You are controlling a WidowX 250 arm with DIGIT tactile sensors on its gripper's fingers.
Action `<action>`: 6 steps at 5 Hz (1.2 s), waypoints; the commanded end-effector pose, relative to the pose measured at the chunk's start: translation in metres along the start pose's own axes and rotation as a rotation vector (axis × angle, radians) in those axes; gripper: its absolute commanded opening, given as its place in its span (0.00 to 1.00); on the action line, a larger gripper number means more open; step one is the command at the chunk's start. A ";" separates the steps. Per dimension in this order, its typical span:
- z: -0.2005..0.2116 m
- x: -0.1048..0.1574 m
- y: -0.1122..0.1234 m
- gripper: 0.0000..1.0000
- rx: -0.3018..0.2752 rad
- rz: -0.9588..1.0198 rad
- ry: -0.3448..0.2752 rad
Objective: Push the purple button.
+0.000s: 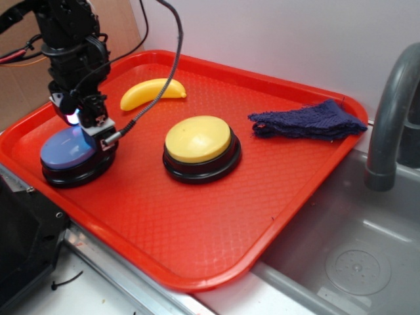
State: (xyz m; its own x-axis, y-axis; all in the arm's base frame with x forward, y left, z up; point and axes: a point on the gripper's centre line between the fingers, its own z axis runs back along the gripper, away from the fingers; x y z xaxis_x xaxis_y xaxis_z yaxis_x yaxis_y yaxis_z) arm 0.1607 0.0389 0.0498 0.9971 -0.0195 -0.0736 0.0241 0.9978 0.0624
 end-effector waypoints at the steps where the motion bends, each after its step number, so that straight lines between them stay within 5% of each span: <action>1: 0.037 0.003 0.002 1.00 -0.007 -0.008 -0.036; 6: 0.092 -0.007 0.010 1.00 0.005 0.080 -0.055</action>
State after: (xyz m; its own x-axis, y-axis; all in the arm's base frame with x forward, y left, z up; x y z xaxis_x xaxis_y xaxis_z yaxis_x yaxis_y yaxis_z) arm 0.1490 0.0459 0.1289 0.9961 0.0476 -0.0746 -0.0427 0.9969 0.0660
